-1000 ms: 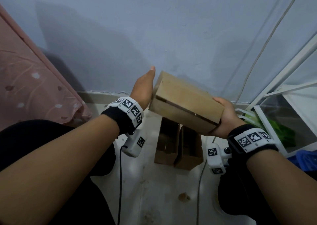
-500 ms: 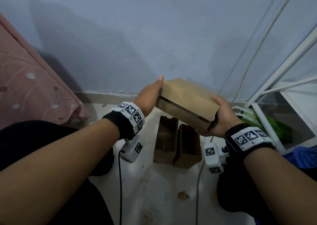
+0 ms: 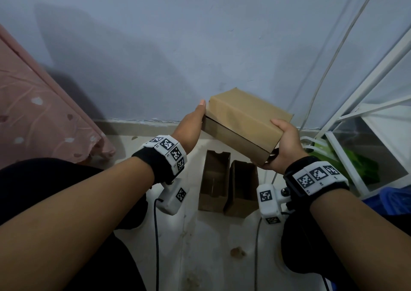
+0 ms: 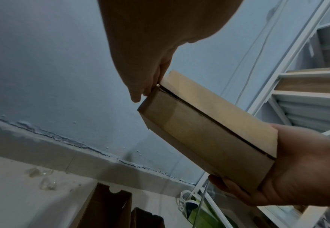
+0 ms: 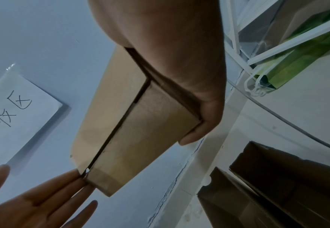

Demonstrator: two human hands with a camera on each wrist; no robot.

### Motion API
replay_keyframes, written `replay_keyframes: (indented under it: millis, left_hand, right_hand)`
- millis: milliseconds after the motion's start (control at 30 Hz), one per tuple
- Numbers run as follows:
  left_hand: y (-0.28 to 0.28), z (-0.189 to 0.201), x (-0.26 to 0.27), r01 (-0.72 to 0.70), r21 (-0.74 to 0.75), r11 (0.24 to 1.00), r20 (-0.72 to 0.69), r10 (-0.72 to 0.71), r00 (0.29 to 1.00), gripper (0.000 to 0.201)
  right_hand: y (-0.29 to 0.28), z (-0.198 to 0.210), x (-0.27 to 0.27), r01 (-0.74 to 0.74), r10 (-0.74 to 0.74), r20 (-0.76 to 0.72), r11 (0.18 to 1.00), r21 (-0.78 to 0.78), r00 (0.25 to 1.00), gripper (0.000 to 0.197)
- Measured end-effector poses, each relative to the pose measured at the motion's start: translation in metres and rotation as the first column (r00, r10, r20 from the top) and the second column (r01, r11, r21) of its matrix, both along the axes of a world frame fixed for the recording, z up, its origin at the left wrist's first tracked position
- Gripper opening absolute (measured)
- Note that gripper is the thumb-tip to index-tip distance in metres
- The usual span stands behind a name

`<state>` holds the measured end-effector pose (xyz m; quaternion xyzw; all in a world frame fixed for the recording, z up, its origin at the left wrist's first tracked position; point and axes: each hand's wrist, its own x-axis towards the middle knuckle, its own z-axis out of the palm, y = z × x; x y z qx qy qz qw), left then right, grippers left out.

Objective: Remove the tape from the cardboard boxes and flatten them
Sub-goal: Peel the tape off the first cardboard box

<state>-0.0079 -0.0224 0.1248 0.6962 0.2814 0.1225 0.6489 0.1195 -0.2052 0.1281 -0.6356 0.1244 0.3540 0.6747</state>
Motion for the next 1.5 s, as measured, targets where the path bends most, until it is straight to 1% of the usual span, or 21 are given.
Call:
replay_keyframes:
  millis: [100, 200, 233, 267, 333, 367, 400, 433, 500, 600, 667, 833, 900, 1000, 1067, 1100, 1167, 1233, 1367, 1433, 1500]
  left_hand:
    - [0.002, 0.0, 0.0, -0.013, -0.038, 0.999, 0.01, 0.014, 1.0, 0.103]
    - [0.007, -0.008, 0.001, -0.025, -0.091, 0.996, 0.005, 0.025, 1.0, 0.103]
    - [0.006, -0.008, 0.0, -0.032, -0.109, 0.994, -0.011, 0.031, 0.999, 0.098]
    - [0.005, -0.005, -0.002, -0.057, -0.126, 0.99, -0.017, 0.056, 0.998, 0.087]
    - [0.005, 0.002, -0.005, -0.133, -0.148, 0.98, -0.04, 0.128, 0.991, 0.057]
    - [0.009, 0.001, -0.004, -0.157, -0.163, 0.974, -0.055, 0.15, 0.987, 0.049]
    - [0.012, 0.003, -0.007, -0.18, -0.164, 0.97, -0.056, 0.173, 0.983, 0.045]
    - [0.016, 0.004, -0.009, -0.197, -0.16, 0.967, -0.05, 0.192, 0.98, 0.045]
    - [0.023, 0.007, -0.013, -0.198, -0.2, 0.96, -0.045, 0.193, 0.98, 0.054]
    - [0.031, 0.009, -0.017, -0.118, -0.323, 0.939, -0.033, 0.113, 0.993, 0.068]
    - [0.034, 0.011, -0.018, -0.086, -0.357, 0.93, -0.004, 0.09, 0.996, 0.07]
    - [0.042, 0.012, -0.017, -0.113, -0.381, 0.918, 0.067, 0.149, 0.987, 0.073]
    - [0.043, 0.008, -0.017, -0.138, -0.381, 0.914, 0.072, 0.178, 0.981, 0.069]
    - [0.04, 0.007, -0.017, -0.158, -0.376, 0.913, 0.079, 0.202, 0.976, 0.065]
    - [0.041, 0.005, -0.014, -0.159, -0.361, 0.919, 0.074, 0.198, 0.977, 0.065]
    - [0.039, 0.005, -0.013, -0.137, -0.364, 0.921, 0.075, 0.176, 0.982, 0.068]
    - [0.036, 0.006, -0.01, -0.091, -0.417, 0.904, 0.078, 0.136, 0.988, 0.069]
    - [0.028, 0.004, -0.008, -0.056, -0.457, 0.888, 0.066, 0.097, 0.993, 0.073]
    - [0.017, -0.001, -0.005, 0.117, -0.394, 0.912, 0.035, -0.113, 0.993, 0.088]
    - [0.015, 0.001, -0.003, 0.156, -0.397, 0.905, 0.034, -0.156, 0.987, 0.091]
    - [0.019, 0.003, 0.0, 0.124, -0.39, 0.912, 0.02, -0.127, 0.992, 0.092]
  right_hand:
    - [0.0, -0.001, -0.001, -0.011, 0.011, 0.001, 1.0, -0.006, 1.0, 0.028]
    - [-0.001, -0.002, -0.003, -0.036, 0.036, 0.006, 0.999, -0.01, 0.999, 0.027]
    - [-0.001, -0.003, -0.003, -0.052, 0.052, 0.005, 0.999, -0.012, 0.999, 0.026]
    - [-0.001, -0.003, -0.004, -0.078, 0.078, 0.003, 0.997, -0.013, 0.997, 0.025]
    - [0.001, -0.005, -0.008, -0.151, 0.151, -0.003, 0.988, -0.012, 0.988, 0.024]
    - [0.003, -0.006, -0.011, -0.189, 0.189, -0.004, 0.982, -0.013, 0.982, 0.023]
    - [0.004, -0.007, -0.015, -0.219, 0.219, -0.004, 0.976, -0.015, 0.976, 0.022]
    - [0.004, -0.009, -0.018, -0.239, 0.239, -0.004, 0.971, -0.013, 0.971, 0.022]
    - [0.004, -0.011, -0.02, -0.275, 0.275, -0.008, 0.961, 0.004, 0.961, 0.023]
    - [-0.002, -0.01, -0.015, -0.35, 0.35, 0.003, 0.936, 0.031, 0.937, 0.026]
    - [-0.005, -0.009, -0.012, -0.389, 0.388, 0.022, 0.92, 0.054, 0.921, 0.027]
    - [-0.009, -0.007, -0.016, -0.446, 0.445, 0.023, 0.891, 0.083, 0.895, 0.035]
    - [-0.011, -0.006, -0.015, -0.457, 0.455, 0.035, 0.886, 0.079, 0.89, 0.034]
    - [-0.009, -0.004, -0.015, -0.447, 0.444, 0.05, 0.893, 0.059, 0.894, 0.033]
    - [-0.006, -0.004, -0.018, -0.412, 0.409, 0.06, 0.909, 0.06, 0.911, 0.032]
    - [-0.005, -0.004, -0.02, -0.384, 0.38, 0.071, 0.921, 0.064, 0.922, 0.028]
    - [-0.004, -0.002, -0.021, -0.32, 0.312, 0.107, 0.945, 0.072, 0.944, 0.018]
    - [-0.003, 0.001, -0.018, -0.251, 0.238, 0.15, 0.965, 0.075, 0.96, 0.017]
    - [-0.012, 0.005, -0.002, -0.076, 0.065, 0.18, 0.996, 0.052, 0.982, 0.018]
    - [-0.017, 0.006, 0.004, -0.059, 0.051, 0.166, 0.998, 0.039, 0.985, 0.02]
    - [-0.021, 0.006, 0.009, -0.074, 0.066, 0.158, 0.996, 0.041, 0.985, 0.02]
